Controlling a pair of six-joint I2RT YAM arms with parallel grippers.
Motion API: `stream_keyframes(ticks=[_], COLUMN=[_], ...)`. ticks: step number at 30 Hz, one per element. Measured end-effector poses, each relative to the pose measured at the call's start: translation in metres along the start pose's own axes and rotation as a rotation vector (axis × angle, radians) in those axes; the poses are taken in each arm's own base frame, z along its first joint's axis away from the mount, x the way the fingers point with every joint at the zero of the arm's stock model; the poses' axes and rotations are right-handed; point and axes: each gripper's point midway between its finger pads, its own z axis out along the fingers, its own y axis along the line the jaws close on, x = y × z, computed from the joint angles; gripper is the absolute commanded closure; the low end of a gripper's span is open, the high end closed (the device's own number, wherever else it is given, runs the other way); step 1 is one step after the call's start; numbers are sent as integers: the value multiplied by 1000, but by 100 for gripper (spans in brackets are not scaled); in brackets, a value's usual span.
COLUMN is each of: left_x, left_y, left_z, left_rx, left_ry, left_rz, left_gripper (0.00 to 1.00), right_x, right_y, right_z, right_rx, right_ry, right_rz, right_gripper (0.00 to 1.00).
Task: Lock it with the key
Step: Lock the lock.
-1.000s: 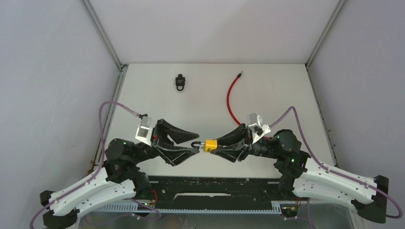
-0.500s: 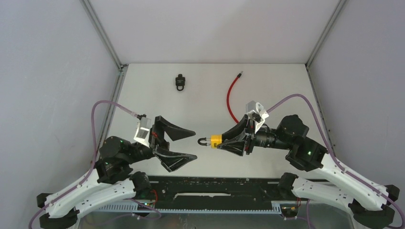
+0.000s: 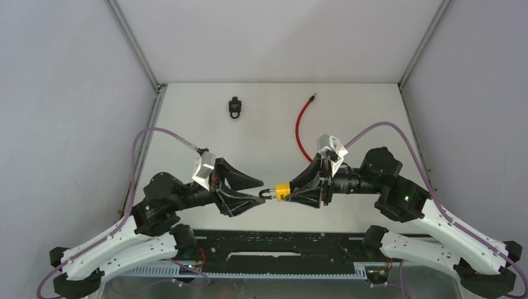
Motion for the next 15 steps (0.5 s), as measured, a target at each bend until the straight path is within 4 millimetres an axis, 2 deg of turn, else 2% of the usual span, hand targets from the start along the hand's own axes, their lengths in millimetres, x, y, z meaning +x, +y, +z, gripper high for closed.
stream_keyframes(ticks=[7,15], left_x=[17,18], left_y=[0,-2], left_z=[9,10], left_rx=[34,47], left_ry=[69,74], left_rz=[-21,-28], left_gripper=[63,76], right_x=[-1,-1], right_y=[-4,-4], right_z=[0,0], right_rx=[21,22], right_ry=[-7,-7], right_rz=[0,-1], right_gripper=[100,100])
